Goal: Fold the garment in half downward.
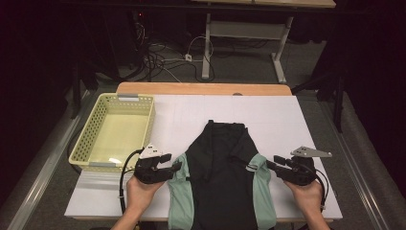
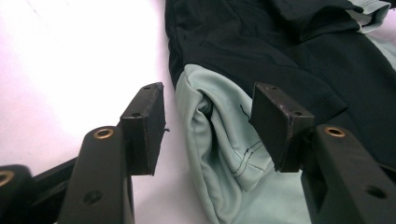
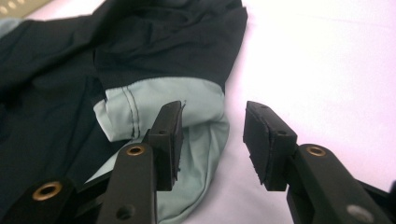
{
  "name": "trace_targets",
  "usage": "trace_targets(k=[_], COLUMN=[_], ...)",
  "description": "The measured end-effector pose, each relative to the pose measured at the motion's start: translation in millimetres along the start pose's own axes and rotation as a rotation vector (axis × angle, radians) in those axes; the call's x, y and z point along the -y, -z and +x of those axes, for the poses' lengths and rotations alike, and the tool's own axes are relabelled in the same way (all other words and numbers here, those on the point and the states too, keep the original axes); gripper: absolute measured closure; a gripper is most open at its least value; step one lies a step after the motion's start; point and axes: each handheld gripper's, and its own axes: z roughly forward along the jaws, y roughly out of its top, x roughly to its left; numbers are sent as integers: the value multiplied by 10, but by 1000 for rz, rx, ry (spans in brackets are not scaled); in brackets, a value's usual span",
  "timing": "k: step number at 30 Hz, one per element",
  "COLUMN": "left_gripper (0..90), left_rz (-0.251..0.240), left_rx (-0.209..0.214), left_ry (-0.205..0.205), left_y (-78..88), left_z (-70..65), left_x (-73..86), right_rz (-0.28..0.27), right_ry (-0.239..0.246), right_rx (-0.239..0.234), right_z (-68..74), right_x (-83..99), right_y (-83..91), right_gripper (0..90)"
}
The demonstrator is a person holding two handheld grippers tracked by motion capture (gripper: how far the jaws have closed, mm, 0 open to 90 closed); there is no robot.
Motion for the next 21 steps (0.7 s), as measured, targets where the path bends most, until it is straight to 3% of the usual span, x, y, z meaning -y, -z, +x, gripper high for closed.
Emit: trace_targets(k=[6,11,14,21], left_gripper=[426,412,391,365], left_rz=[-8,-7,-7,84], left_rx=[-15,-18,1,6], left_ry=[-2,-17,-9,-5], left_y=[41,22,-11,-289], left_z=[-7,-48,-59,-2], left_x=[-53,-160,-272,-563], right_rz=[-42,-35,-25,47], right_ry=[-16,54,77,85], right_rx=[-20,-25,-18,-3], right_z=[2,83,74,-2], right_x=[-72,-186,-245,-413], right_y=[1,-28,-79,-309], right_gripper=[540,535,524,503])
